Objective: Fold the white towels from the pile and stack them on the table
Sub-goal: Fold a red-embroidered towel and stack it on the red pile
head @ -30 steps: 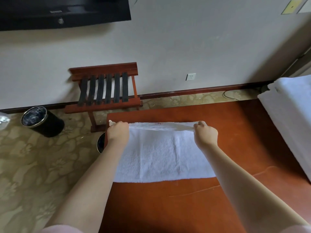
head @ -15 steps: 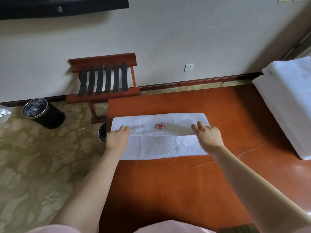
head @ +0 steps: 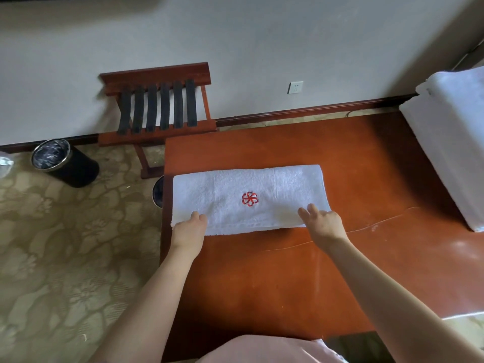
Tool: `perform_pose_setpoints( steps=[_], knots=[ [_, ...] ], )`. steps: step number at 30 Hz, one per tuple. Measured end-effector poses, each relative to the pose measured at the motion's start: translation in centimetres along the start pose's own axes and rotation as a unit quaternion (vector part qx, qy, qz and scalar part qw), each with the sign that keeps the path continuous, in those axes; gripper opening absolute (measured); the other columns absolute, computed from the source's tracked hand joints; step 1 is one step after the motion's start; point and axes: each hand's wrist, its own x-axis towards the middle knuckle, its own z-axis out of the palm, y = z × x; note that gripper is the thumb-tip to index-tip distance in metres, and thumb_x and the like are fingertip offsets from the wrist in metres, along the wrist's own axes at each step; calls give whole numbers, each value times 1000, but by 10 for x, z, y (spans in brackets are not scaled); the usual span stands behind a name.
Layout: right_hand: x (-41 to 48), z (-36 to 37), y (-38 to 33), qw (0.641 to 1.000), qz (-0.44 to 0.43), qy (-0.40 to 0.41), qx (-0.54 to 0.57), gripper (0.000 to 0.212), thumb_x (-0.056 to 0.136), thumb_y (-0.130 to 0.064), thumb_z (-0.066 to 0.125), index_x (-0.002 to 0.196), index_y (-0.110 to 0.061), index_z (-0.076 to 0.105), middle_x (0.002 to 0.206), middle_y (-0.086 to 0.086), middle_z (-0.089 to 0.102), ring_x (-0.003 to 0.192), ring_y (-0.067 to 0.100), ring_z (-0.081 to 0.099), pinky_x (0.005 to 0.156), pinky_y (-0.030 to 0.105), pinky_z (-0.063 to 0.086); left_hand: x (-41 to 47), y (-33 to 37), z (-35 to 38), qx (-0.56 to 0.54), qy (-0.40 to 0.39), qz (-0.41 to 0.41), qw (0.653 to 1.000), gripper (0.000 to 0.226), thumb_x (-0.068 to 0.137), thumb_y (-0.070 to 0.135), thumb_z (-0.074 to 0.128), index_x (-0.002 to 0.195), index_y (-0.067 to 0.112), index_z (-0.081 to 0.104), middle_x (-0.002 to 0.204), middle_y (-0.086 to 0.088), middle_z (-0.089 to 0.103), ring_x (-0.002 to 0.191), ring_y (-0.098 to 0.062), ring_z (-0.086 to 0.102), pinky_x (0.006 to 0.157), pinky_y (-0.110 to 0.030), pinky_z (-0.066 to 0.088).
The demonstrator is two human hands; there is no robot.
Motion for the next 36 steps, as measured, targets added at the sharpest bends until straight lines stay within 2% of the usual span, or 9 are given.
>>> perform_pose_setpoints(
  steps=[4, 7, 11, 15, 19, 22, 25, 32, 36],
  knots=[
    [0, 2, -8, 997, 56, -55, 5, 50, 78, 5, 52, 120, -20, 42, 107, 0, 43, 49, 10, 30, 42, 25, 19, -1, 8, 1, -18, -25, -8, 1000, 28, 85, -1, 52, 108, 13, 50, 101, -1, 43, 50, -12, 39, 49, -24, 38],
    [-3, 6, -14, 995, 72, -71, 15, 47, 81, 1, 55, 120, -20, 40, 110, 0, 42, 59, 13, 38, 47, 26, 25, 0, 10, -4, -9, -31, -5, 999, 23, 86, 8, 50, 108, 14, 53, 110, -1, 46, 51, -16, 42, 43, -24, 34],
    [-5, 7, -13, 994, 79, -22, 78, 42, 79, 4, 45, 116, -14, 49, 102, 4, 49, 76, 22, 46, 56, 31, 29, 13, 10, -19, 3, -13, 32, 999, 24, 86, 7, 47, 105, 14, 60, 102, 0, 51, 61, -17, 49, 44, -25, 29],
    [13, -1, -23, 988, 51, 75, 129, 38, 78, 1, 46, 113, -6, 58, 102, 10, 56, 87, 29, 51, 65, 34, 34, 44, 17, -36, -63, 98, 93, 989, 30, 85, -2, 45, 106, 13, 60, 112, -4, 52, 95, -20, 50, 72, -28, 39],
    [42, -7, -61, 955, -2, 182, 234, 40, 82, -2, 56, 122, -3, 59, 117, 18, 61, 105, 38, 59, 83, 45, 48, 73, 34, -36, -187, 126, 112, 968, 44, 88, -7, 40, 127, 6, 55, 148, -12, 37, 138, -28, 28, 104, -36, 28],
    [64, 5, -77, 947, -9, 124, 296, 49, 98, -18, 46, 145, -13, 39, 150, 14, 38, 139, 35, 32, 111, 51, 26, 77, 44, -14, -234, 73, 76, 967, 50, 100, 11, 33, 149, 19, 27, 161, -2, 7, 148, -20, -1, 117, -39, 7],
    [91, 23, -64, 968, -13, 62, 244, 53, 102, -39, 32, 152, -28, 18, 161, 0, 13, 148, 26, 9, 116, 49, 3, 72, 49, 12, -214, 88, 40, 972, 52, 102, 35, 21, 153, 30, 8, 161, 5, -5, 147, -16, -11, 118, -42, -1],
    [120, 30, -38, 973, 65, 49, 218, 65, 93, -62, 9, 152, -36, 12, 161, -4, 7, 149, 20, 2, 117, 51, -2, 71, 55, 22, -188, 171, 17, 967, 55, 97, 39, 23, 148, 22, 32, 157, -3, 23, 146, -24, 16, 115, -49, 21],
    [113, 22, -34, 962, 46, 77, 259, 54, 102, -43, 30, 152, -28, 18, 161, 4, 11, 148, 25, 7, 117, 53, 1, 74, 60, 15, -181, 152, 8, 972, 54, 93, 33, 27, 141, 15, 42, 153, -9, 31, 143, -29, 25, 112, -54, 26]
  ],
)
